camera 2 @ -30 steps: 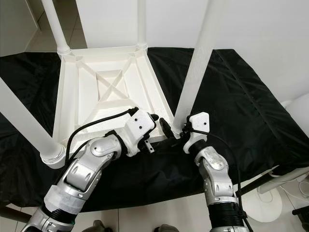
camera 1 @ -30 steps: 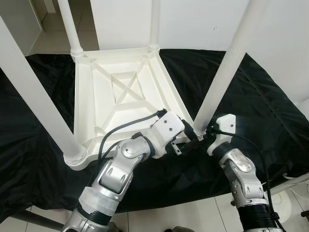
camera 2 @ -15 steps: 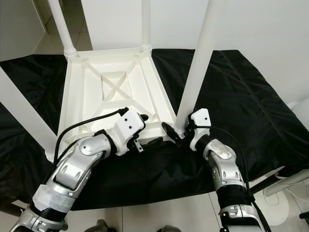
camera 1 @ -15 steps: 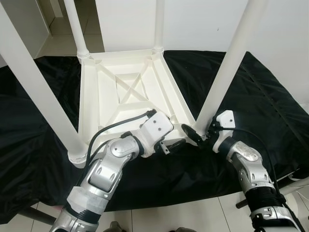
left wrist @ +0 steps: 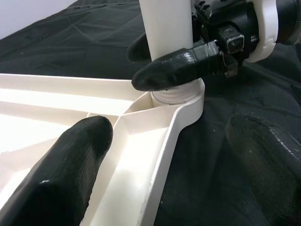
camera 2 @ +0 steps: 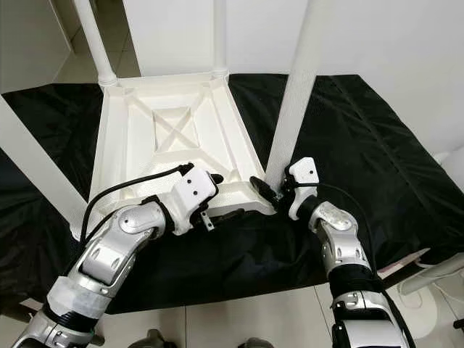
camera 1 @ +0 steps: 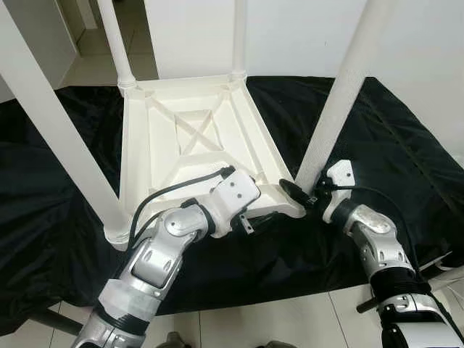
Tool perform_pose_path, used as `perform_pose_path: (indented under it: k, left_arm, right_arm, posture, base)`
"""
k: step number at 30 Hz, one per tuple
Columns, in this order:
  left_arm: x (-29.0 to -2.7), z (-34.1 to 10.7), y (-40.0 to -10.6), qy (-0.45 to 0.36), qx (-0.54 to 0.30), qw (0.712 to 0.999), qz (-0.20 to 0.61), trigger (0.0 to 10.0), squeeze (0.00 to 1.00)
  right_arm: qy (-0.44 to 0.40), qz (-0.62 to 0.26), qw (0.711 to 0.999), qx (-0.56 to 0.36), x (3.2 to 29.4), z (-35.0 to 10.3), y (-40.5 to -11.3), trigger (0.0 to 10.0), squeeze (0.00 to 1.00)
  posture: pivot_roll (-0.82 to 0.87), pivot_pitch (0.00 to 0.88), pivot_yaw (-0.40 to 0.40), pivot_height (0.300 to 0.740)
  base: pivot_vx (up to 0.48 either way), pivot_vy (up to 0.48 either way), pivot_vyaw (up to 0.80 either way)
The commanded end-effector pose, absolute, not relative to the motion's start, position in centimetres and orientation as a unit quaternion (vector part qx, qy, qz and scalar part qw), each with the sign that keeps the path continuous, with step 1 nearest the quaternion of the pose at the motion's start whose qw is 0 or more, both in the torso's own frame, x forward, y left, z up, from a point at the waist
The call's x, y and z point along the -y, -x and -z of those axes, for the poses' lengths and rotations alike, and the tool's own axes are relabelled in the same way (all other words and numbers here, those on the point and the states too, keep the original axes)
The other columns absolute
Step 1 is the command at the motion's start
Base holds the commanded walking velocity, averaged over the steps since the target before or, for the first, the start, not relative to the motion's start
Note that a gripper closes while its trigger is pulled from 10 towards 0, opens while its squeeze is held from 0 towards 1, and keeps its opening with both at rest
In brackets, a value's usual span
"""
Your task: Building children table
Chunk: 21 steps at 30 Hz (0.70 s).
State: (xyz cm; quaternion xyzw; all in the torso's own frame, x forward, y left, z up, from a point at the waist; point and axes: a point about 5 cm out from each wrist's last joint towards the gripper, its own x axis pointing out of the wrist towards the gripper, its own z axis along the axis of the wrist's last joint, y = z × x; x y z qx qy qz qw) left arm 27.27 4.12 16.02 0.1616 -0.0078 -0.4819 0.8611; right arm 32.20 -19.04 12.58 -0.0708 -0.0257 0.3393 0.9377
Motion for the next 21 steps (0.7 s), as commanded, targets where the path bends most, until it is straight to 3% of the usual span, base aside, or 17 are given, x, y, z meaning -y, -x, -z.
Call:
perform_pose_path:
  k: [1,3,4,11,15,18,19,21]
  left_arm:
    - [-4.2,-15.6,-27.2,-0.163,0.000,0.865,0.475,10.0,0.00]
    - [-4.2,-15.6,-27.1,-0.163,0.000,0.865,0.474,10.0,0.00]
    - [-4.3,-15.6,-27.1,-0.162,-0.001,0.866,0.472,10.0,0.00]
    - [-4.4,-15.6,-27.3,-0.162,0.003,0.874,0.458,10.0,0.00]
    - [-4.4,-15.8,-27.9,-0.162,0.008,0.883,0.441,10.0,0.00]
    - [-4.4,-15.8,-28.0,-0.163,0.009,0.884,0.439,10.0,0.00]
    - [-4.5,-15.8,-28.0,-0.164,0.008,0.884,0.438,10.0,0.00]
    - [-4.5,-15.8,-28.0,-0.165,0.008,0.884,0.438,10.0,0.00]
  right_arm:
    - [0.074,-0.349,0.934,0.004,19.0,-11.5,-31.8,1.9,0.00]
    - [0.074,-0.348,0.935,0.003,19.0,-11.4,-31.8,1.9,0.00]
    - [0.071,-0.341,0.937,0.003,19.0,-11.4,-31.8,10.0,0.00]
    - [0.073,-0.275,0.959,-0.004,19.4,-11.3,-32.1,10.0,0.00]
    - [0.043,-0.153,0.987,-0.011,18.2,-11.2,-31.8,10.0,0.00]
    - [0.031,-0.122,0.992,-0.014,17.8,-11.1,-31.6,10.0,0.00]
    - [-0.005,-0.065,0.998,-0.023,17.2,-10.8,-31.3,10.0,0.00]
    - [-0.017,-0.033,0.999,-0.028,17.1,-10.6,-31.2,10.0,0.00]
  posture:
    - [-0.07,0.000,0.007,0.740]
    - [-0.07,0.000,0.004,0.740]
    - [-0.07,0.000,0.004,0.740]
    - [-0.07,0.000,-0.008,0.740]
    - [-0.07,0.000,-0.014,0.740]
    - [-0.07,0.000,-0.013,0.740]
    - [-0.08,0.000,-0.010,0.740]
    - [-0.08,0.000,-0.010,0.740]
  base:
    - [0.000,0.000,0.00]
    - [0.000,0.000,0.00]
    - [0.000,0.000,0.00]
    - [0.000,0.000,0.00]
    - [0.000,0.000,0.00]
    - [0.000,0.000,0.00]
    - [0.000,0.000,0.00]
    - [0.000,0.000,0.00]
